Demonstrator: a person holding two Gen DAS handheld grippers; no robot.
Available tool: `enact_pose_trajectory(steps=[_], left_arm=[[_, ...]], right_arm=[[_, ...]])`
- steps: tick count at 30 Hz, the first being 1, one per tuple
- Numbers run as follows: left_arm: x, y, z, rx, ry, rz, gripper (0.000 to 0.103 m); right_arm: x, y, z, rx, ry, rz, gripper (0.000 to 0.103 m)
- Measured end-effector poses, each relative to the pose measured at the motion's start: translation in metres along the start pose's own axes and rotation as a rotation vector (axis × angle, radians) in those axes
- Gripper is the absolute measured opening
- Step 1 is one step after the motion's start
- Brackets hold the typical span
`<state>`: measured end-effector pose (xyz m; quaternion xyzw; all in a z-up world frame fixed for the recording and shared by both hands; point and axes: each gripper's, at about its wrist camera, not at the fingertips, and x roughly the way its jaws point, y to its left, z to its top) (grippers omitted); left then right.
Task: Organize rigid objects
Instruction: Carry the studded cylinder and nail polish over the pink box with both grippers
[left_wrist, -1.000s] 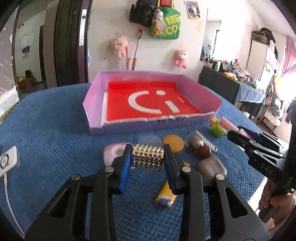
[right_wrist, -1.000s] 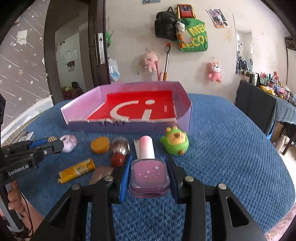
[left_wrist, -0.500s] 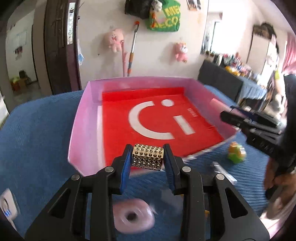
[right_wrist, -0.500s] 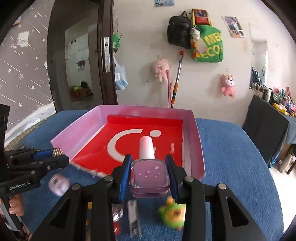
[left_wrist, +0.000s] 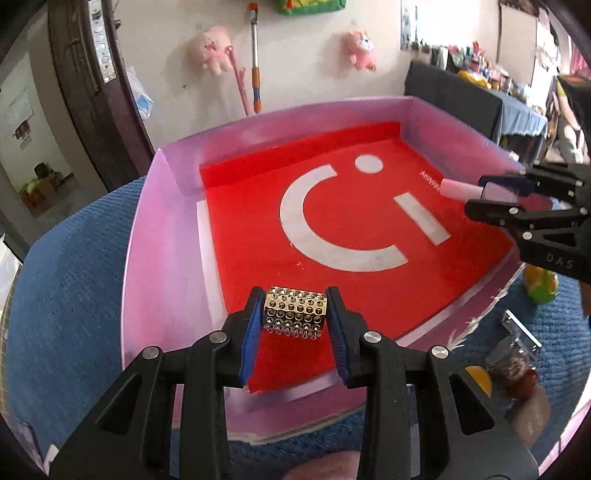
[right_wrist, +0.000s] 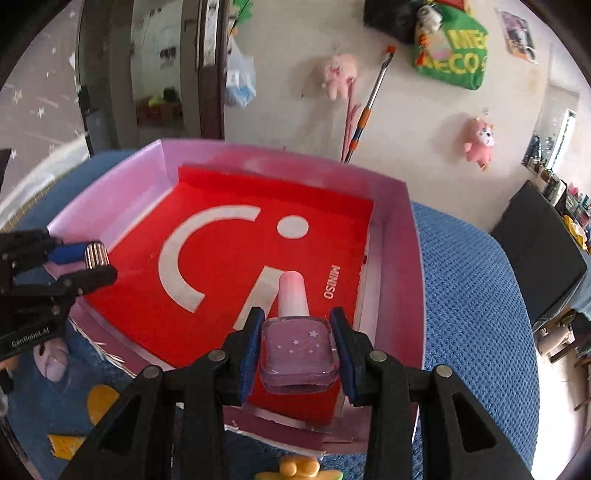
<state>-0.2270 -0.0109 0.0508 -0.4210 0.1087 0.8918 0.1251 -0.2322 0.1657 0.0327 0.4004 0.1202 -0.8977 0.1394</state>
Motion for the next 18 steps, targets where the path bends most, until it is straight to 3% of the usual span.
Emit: enact_pose_trajectory(steps=[9,18], left_arm=[[0.005,0.003,0.000,0.017,0.040,-0.017,0.031],[0.012,-0.002,0.002,0.047,0.064,-0.003,0.031]], right_arm=[[0.014,0.008,0.002,-0.134,0.105,-0.062,0.039],[0.020,0.017,0.000,-0.215,0.145,-0.117,0.039]])
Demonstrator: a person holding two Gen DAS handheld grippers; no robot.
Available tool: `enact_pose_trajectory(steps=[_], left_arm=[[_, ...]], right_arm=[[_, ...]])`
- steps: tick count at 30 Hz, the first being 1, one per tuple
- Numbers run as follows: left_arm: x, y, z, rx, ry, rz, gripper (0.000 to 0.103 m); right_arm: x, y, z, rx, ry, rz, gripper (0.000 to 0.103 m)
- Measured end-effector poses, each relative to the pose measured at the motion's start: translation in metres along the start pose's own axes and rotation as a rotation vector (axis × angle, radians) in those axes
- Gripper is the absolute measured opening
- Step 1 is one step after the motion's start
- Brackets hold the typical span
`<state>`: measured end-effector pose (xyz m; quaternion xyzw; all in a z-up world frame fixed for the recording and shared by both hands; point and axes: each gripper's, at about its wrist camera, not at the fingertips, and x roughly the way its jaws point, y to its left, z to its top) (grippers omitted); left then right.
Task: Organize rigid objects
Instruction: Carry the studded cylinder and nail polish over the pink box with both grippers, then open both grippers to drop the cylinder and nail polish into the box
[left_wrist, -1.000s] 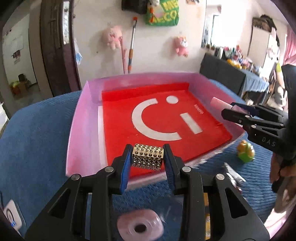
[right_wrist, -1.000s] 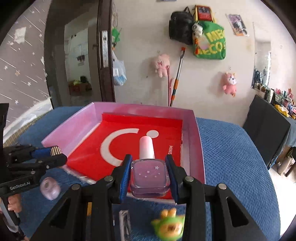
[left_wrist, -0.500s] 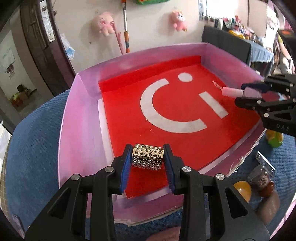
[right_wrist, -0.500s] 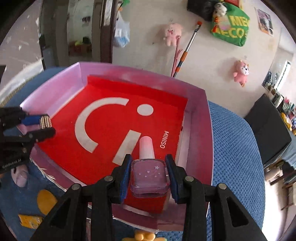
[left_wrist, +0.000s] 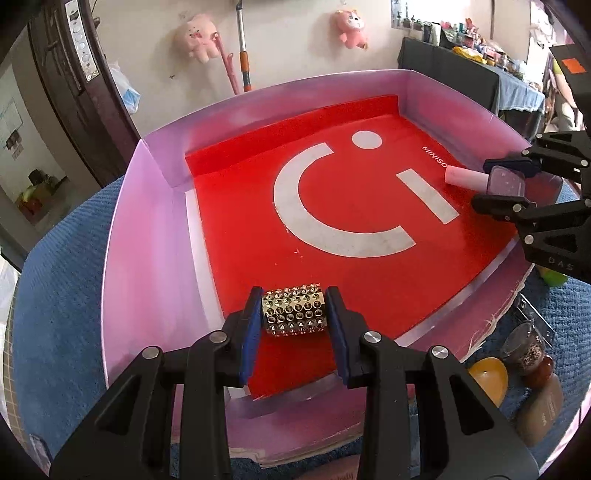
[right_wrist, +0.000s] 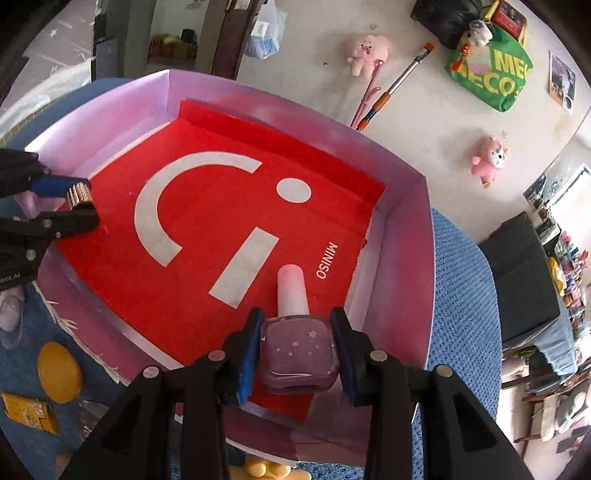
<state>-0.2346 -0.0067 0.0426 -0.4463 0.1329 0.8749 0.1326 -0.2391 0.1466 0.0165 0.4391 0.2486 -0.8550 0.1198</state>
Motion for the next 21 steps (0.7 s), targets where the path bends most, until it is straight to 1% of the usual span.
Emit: enact_pose_trajectory(steps=[19,21], left_arm=[[0.0018,0.0018,0.0015,-0.004,0.002,-0.011,0.032],[0.0019,0.0020,0.0020,-0.007,0.001,-0.012,0.037]], right_arm=[[0.0003,0.0001,0.0013,-0.022,0.023,0.004,0.040],[0.0002,0.0004,0.0011,-0.022,0.022,0.004,0.040]])
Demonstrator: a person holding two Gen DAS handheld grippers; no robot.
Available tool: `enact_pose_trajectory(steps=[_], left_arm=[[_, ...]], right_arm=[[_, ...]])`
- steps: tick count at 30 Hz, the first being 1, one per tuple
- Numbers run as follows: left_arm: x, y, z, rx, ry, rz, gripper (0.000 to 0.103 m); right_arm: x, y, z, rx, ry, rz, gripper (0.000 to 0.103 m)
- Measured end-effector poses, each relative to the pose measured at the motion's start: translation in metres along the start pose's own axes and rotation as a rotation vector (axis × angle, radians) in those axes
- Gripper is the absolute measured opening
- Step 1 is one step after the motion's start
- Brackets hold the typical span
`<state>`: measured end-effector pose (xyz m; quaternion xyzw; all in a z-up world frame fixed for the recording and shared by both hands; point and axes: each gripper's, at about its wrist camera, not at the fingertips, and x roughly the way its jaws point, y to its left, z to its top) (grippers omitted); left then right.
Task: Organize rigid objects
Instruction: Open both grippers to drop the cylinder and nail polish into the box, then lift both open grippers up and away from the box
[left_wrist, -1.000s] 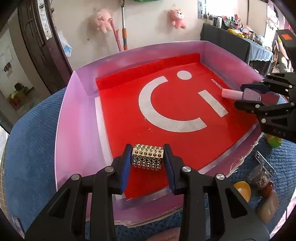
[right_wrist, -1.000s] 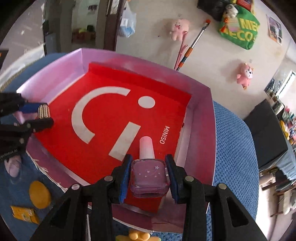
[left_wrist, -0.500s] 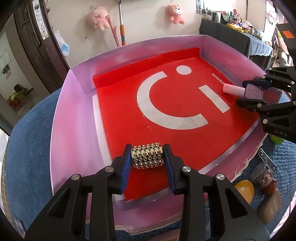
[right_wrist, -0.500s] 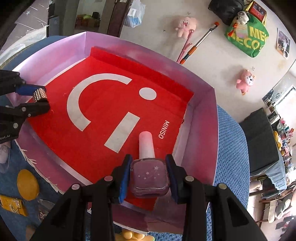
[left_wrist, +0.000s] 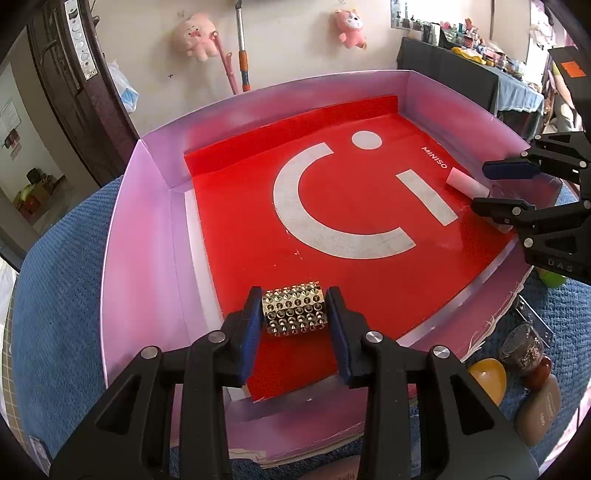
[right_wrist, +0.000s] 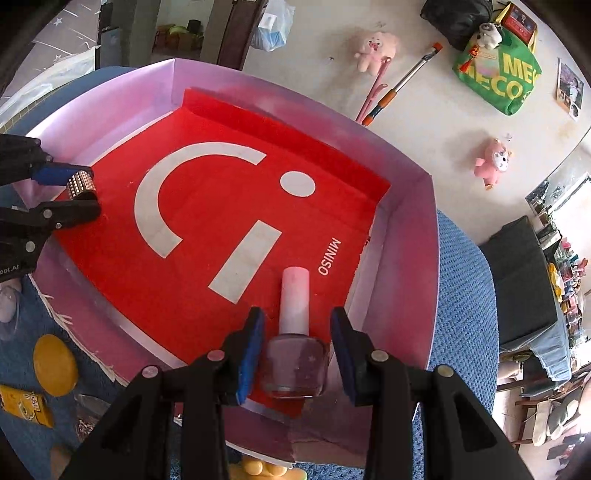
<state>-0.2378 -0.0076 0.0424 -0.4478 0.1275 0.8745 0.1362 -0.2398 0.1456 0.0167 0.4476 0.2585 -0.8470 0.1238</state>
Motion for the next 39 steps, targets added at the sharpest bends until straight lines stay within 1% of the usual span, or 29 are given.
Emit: enact_pose_trajectory(steps=[1,2,3,4,5,8,12,14,15,16,18,20,23,24,26,27,29,33,36,39], left_arm=[[0.000,0.001,0.000,-0.005,-0.002,-0.003,0.049],[-0.001,0.002,-0.001,-0.012,-0.008,-0.012,0.055],[-0.003,0.001,-0.001,-0.014,-0.019,-0.030,0.055],[-0.005,0.000,-0.001,-0.010,-0.029,-0.030,0.056],[-0.006,-0.002,-0.001,-0.005,-0.037,-0.022,0.060],[-0.014,-0.005,-0.001,-0.003,-0.066,-0.016,0.063],[-0.026,-0.002,0.001,-0.030,-0.099,-0.012,0.066],[-0.037,0.000,0.003,-0.050,-0.128,-0.002,0.073],[-0.044,0.001,0.003,-0.064,-0.151,-0.002,0.073],[-0.053,0.003,0.003,-0.080,-0.175,-0.002,0.075],[-0.068,0.007,0.003,-0.106,-0.216,-0.002,0.079],[-0.084,0.009,0.002,-0.126,-0.257,-0.002,0.082],[-0.112,0.008,-0.003,-0.140,-0.333,0.003,0.085],[-0.118,0.007,-0.004,-0.143,-0.350,0.003,0.086],[-0.135,0.004,-0.009,-0.144,-0.399,0.004,0.093],[-0.146,0.001,-0.013,-0.142,-0.427,0.007,0.094],[-0.163,-0.006,-0.021,-0.136,-0.477,0.015,0.095],[-0.189,-0.018,-0.039,-0.133,-0.550,0.034,0.097],[-0.206,-0.027,-0.053,-0.139,-0.598,0.040,0.098],[-0.219,-0.034,-0.067,-0.146,-0.634,0.042,0.098]], right_arm=[[0.000,0.000,0.001,0.000,0.000,0.000,0.040],[0.000,0.000,0.000,0.001,-0.001,0.001,0.040],[0.000,-0.001,0.001,0.003,-0.002,0.003,0.040],[0.000,-0.001,0.001,0.006,-0.003,0.007,0.040],[-0.001,-0.002,0.001,0.009,-0.004,0.012,0.040],[-0.003,-0.005,0.002,0.026,-0.005,0.032,0.041],[-0.012,-0.010,0.001,0.048,-0.028,0.035,0.055],[-0.021,-0.013,0.000,0.063,-0.046,0.042,0.058],[-0.026,-0.014,0.001,0.070,-0.056,0.045,0.062],[-0.034,-0.015,0.001,0.077,-0.074,0.049,0.065],[-0.051,-0.018,0.000,0.090,-0.119,0.048,0.079],[-0.071,-0.019,-0.001,0.100,-0.169,0.049,0.085],[-0.099,-0.020,-0.003,0.119,-0.236,0.049,0.089],[-0.111,-0.020,-0.005,0.130,-0.265,0.050,0.094],[-0.133,-0.019,-0.009,0.148,-0.322,0.050,0.099],[-0.144,-0.018,-0.011,0.156,-0.351,0.048,0.102],[-0.167,-0.015,-0.017,0.174,-0.408,0.043,0.103],[-0.204,-0.008,-0.033,0.212,-0.503,0.046,0.103],[-0.227,0.000,-0.050,0.235,-0.565,0.041,0.103],[-0.243,0.008,-0.067,0.254,-0.608,0.030,0.103]])
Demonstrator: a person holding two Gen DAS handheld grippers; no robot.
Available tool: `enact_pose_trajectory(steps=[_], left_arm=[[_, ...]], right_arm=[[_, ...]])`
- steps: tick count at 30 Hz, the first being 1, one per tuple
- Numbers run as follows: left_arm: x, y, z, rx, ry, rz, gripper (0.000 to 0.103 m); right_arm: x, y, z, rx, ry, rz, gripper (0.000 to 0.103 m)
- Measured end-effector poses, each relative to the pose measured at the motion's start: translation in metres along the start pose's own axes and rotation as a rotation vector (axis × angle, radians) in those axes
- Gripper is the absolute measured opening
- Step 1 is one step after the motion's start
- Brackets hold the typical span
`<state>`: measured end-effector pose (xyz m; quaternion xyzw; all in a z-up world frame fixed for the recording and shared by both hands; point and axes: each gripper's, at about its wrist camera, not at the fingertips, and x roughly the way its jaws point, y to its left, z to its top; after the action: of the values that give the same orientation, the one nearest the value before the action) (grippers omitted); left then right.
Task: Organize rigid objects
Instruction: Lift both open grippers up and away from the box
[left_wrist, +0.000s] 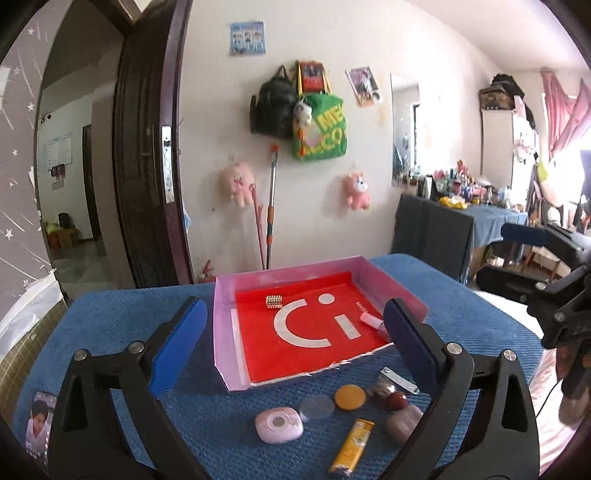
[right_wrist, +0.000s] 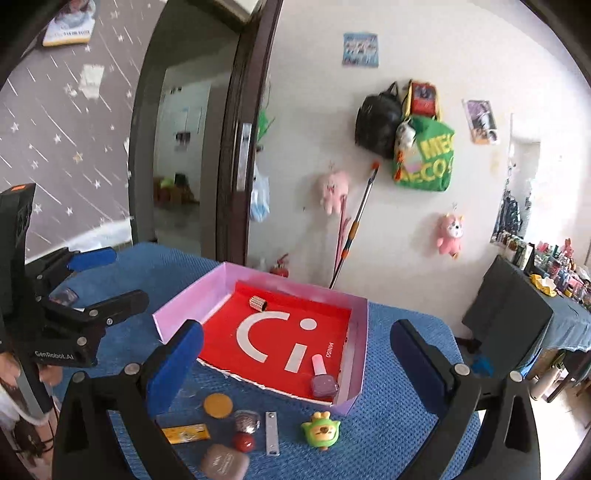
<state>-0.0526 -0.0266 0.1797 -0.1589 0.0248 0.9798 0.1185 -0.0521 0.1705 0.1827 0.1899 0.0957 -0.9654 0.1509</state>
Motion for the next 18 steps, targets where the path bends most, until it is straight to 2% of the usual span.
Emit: enact_pose_trajectory(steps=[10,18], left_arm=[[-0.035,-0.007,-0.026,-0.062,-0.030,0.015,0.101],[-0.029,-0.006,-0.062,-0.125,0.049,0.034,0.101]], right_arm=[[-0.043,0.015,-0.038,0.038,-0.061,-0.055,0.103],[-0.050,0.019,-0.077,0.118,-0.059,-0.070,0.103]])
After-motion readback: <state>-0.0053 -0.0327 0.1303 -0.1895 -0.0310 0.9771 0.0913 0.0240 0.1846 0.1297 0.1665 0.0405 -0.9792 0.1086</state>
